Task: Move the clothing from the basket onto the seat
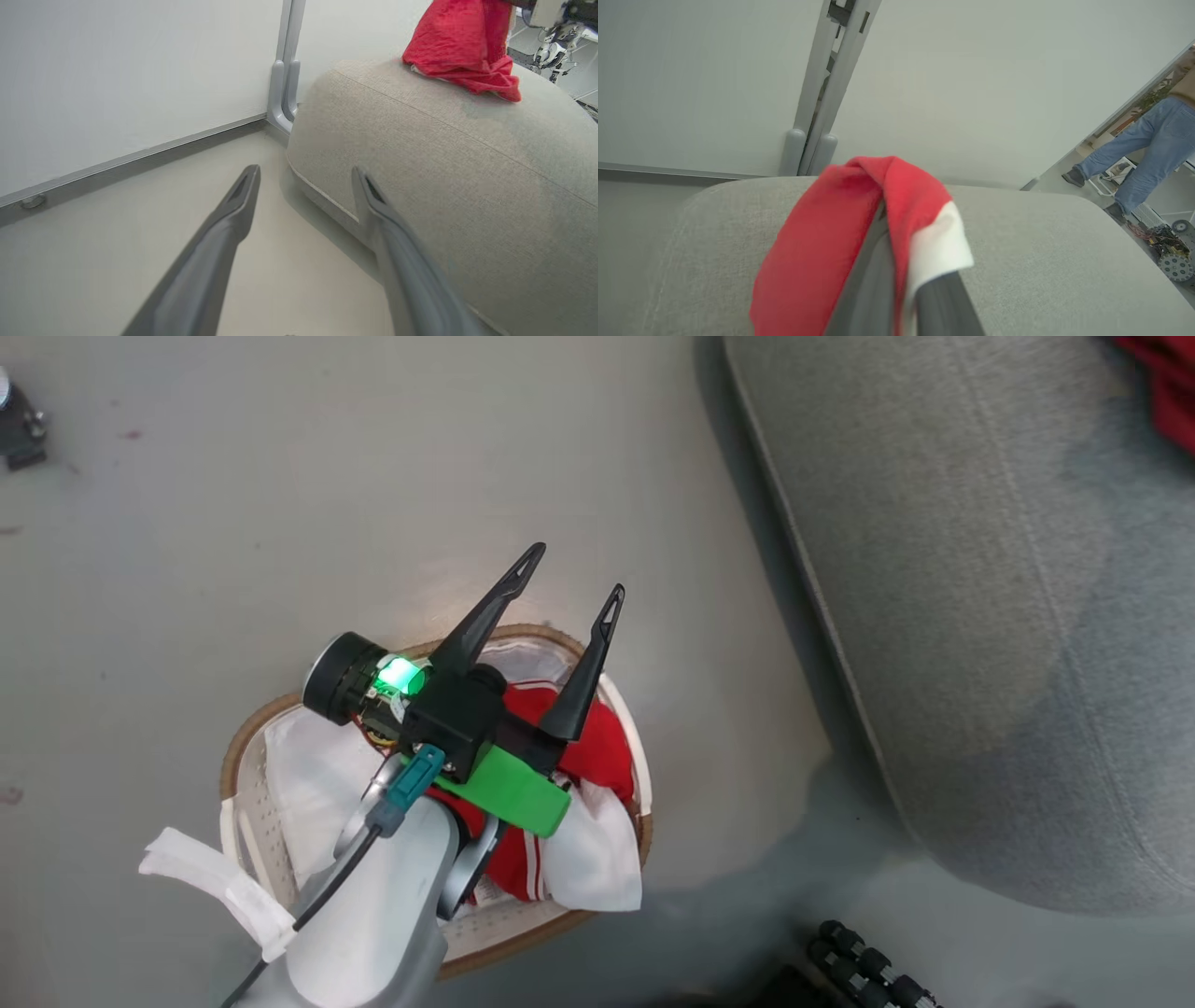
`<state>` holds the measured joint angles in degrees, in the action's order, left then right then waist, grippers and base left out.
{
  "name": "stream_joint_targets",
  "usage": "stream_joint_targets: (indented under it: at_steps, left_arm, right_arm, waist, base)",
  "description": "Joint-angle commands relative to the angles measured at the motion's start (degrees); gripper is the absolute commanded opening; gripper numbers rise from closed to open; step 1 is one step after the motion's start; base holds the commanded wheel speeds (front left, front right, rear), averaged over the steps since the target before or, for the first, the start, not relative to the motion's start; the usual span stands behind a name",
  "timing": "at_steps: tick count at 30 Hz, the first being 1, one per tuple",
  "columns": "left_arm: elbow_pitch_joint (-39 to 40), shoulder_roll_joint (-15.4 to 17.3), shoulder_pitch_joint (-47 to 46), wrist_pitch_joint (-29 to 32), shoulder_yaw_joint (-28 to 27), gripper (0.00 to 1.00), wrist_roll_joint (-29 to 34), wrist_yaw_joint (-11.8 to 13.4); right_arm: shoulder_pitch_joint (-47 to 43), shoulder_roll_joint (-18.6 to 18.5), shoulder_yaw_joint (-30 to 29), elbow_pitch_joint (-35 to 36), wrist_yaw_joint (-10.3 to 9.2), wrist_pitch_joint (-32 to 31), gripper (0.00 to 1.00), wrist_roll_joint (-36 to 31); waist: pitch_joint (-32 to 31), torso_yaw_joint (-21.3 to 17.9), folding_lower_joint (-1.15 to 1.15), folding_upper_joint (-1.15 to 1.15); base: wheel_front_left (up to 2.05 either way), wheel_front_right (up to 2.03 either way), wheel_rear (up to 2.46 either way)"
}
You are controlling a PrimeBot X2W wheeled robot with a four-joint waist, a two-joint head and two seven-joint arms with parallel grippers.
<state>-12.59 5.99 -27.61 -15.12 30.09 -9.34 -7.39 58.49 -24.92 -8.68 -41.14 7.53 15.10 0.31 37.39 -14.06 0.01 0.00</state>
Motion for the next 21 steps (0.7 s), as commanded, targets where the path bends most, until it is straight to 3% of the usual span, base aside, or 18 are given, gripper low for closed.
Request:
stream_joint_targets:
  at_steps: [1, 3, 4, 5, 14, 21]
  left_arm:
    - [-0.2, -0.1, -1.1, -0.1, -0.5, 1.0, 0.4, -0.2]
    - [-0.4, -0.2, -1.1, -0.1, -1.0, 1.0, 0.4, -0.2]
    - [-0.7, -0.3, -1.0, -0.1, -1.1, 1.0, 0.3, -0.2]
    - [-0.9, -0.3, -0.8, -0.1, -1.3, 1.0, 0.2, -0.2]
    - [-2.4, -0.9, 2.8, -0.1, -4.7, 1.0, 0.0, -0.2]
    - [-1.9, -2.1, 7.4, -0.1, -10.1, 1.0, 1.7, 0.1]
  right_arm:
    - [-2.0, 0.2, -1.1, -0.6, -0.08, 0.1, 0.04, -0.7]
    - [-4.5, 1.2, -2.6, -1.2, -0.08, 0.1, 0.47, -0.9]
    - [-5.7, 1.6, -3.2, -1.2, -0.08, 0.1, 0.96, -1.0]
    - [-7.2, 2.1, -3.7, -1.1, -0.08, 0.1, 1.0, -1.0]
    - [-19.3, 5.9, -7.4, 2.9, -0.08, 0.1, 1.0, -0.1]
    - [-27.6, 10.1, -10.4, 11.0, -0.08, 0.1, 1.0, 3.1]
  waist:
    - [1.9, 2.6, -0.01, 0.0]
    - [1.3, 2.6, -0.01, 0.0]
    - [0.9, 2.6, -0.01, 0.0]
    - [0.3, 2.4, -0.01, 0.0]
    - [-7.4, 1.9, -0.01, 0.0]
    - [-14.8, 3.1, -0.01, 0.0]
  base:
    - [0.0, 0.0, 0.0]
    - [0.0, 0.0, 0.0]
    - [0.0, 0.0, 0.0]
    - [0.0, 0.0, 0.0]
    - [0.0, 0.0, 0.0]
    - [0.0, 0.0, 0.0]
